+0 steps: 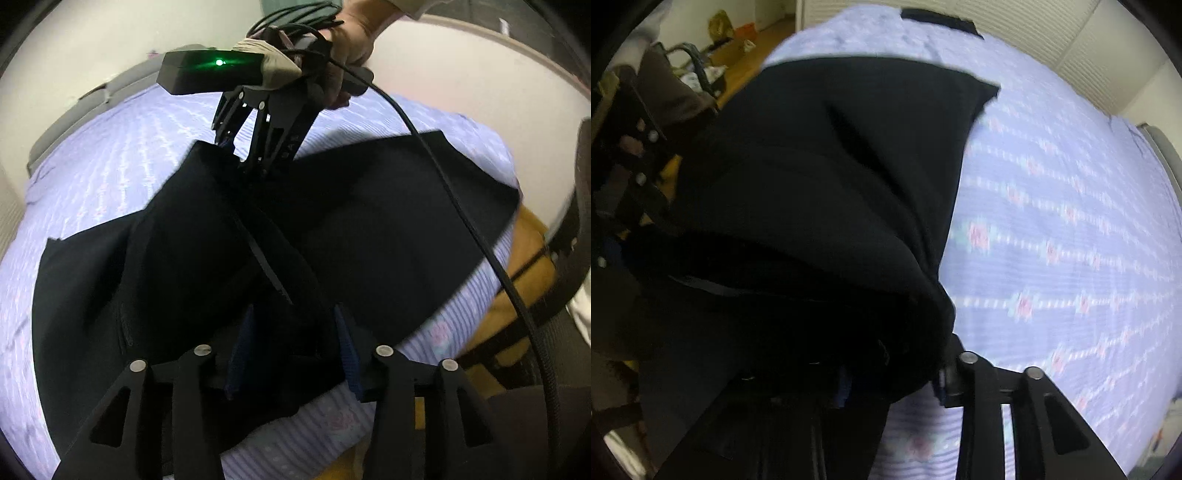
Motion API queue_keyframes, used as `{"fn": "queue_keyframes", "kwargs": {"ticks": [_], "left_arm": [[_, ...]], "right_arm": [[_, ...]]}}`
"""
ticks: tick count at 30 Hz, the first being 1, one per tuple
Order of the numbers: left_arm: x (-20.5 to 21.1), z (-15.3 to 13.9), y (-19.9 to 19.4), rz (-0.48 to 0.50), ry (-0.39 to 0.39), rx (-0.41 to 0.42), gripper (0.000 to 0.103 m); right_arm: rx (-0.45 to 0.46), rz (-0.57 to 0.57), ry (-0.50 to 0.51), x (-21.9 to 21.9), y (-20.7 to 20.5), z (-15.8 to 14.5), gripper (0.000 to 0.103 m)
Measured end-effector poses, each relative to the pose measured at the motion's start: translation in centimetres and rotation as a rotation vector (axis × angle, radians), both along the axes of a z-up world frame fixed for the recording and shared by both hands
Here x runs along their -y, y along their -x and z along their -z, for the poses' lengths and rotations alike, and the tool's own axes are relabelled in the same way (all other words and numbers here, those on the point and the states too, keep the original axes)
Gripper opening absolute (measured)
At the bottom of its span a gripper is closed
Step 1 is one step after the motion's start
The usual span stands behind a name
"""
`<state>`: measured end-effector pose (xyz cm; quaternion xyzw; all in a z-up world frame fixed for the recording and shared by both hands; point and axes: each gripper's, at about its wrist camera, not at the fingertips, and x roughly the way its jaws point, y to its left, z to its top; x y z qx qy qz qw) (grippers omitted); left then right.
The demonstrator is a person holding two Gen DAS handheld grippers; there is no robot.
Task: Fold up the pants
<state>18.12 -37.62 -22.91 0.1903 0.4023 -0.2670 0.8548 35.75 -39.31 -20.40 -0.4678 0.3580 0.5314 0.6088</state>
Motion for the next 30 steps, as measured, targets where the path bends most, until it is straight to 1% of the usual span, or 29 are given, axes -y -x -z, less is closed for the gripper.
{"fn": "queue_keyframes", "kwargs": {"ticks": [2,3,5,8,10,11,12,14,16,17,18,19,21,23,24,27,29,30], "left_arm": [[-0.1,-0.8,0.3,0.007,0.016,-0.019,0.048],[-0.5,-1.8,0.3,0.003,0.038,-0.034,0.055],[-1.2,-3.5,0.4,0.001,0.071,-0.062,0.062],[-2.7,-6.6,0.4,0.021,0.11,-0.094,0.063],[-4.3,-8.6,0.1,0.037,0.126,-0.084,0.066],[-4.9,-9.3,-0.2,0.042,0.129,-0.069,0.07],[-5.7,-9.8,-0.8,0.043,0.128,-0.049,0.072],[-8.1,-10.3,-3.1,0.044,0.111,-0.011,0.072],[-10.0,-9.7,-5.4,0.047,0.074,0.012,0.072],[-11.1,-9.2,-6.9,0.048,0.048,0.026,0.072],[-12.1,-8.7,-8.0,0.052,0.032,0.031,0.072],[-12.9,-8.1,-9.4,0.062,0.019,0.034,0.072],[-14.6,-6.9,-12.1,0.092,0.003,0.01,0.072],[-15.6,-5.8,-14.1,0.126,0.01,-0.023,0.072],[-15.4,-4.6,-14.1,0.137,0.016,-0.039,0.072],[-16.6,-2.9,-16.8,0.169,0.03,-0.105,0.072],[-17.0,-1.6,-17.8,0.181,0.003,-0.116,0.072],[-17.4,-0.9,-18.1,0.183,-0.005,-0.126,0.072]], "right_arm": [[-0.02,0.048,0.008,1.1,-0.3,-0.1,0.04],[-0.023,0.077,0.006,1.8,-0.4,-0.6,0.04],[-0.031,0.137,0.016,3.4,-0.6,-1.5,0.04],[-0.061,0.269,0.01,5.9,-0.7,-3.8,0.04],[-0.075,0.383,-0.028,7.1,-0.3,-6.1,0.04],[-0.076,0.43,-0.051,7.1,0.1,-7.1,0.04],[-0.078,0.492,-0.086,7.1,0.6,-8.4,0.04],[-0.081,0.63,-0.161,6.7,1.7,-10.5,0.04],[-0.074,0.8,-0.26,6.1,3.1,-11.9,0.04],[-0.073,0.874,-0.301,6.0,4.6,-11.9,0.04],[-0.08,0.969,-0.357,5.4,5.2,-12.0,0.04],[-0.087,1.041,-0.4,5.0,6.2,-11.7,0.04],[-0.1,1.195,-0.508,3.2,7.0,-11.4,0.04],[-0.125,1.295,-0.586,1.3,7.3,-10.4,0.04],[-0.143,1.335,-0.612,0.1,7.4,-9.7,0.04],[-0.17,1.451,-0.629,-2.0,8.1,-7.0,0.04],[-0.169,1.511,-0.593,-3.0,8.7,-4.9,0.04],[-0.166,1.54,-0.549,-3.3,9.1,-3.5,0.04]]}}
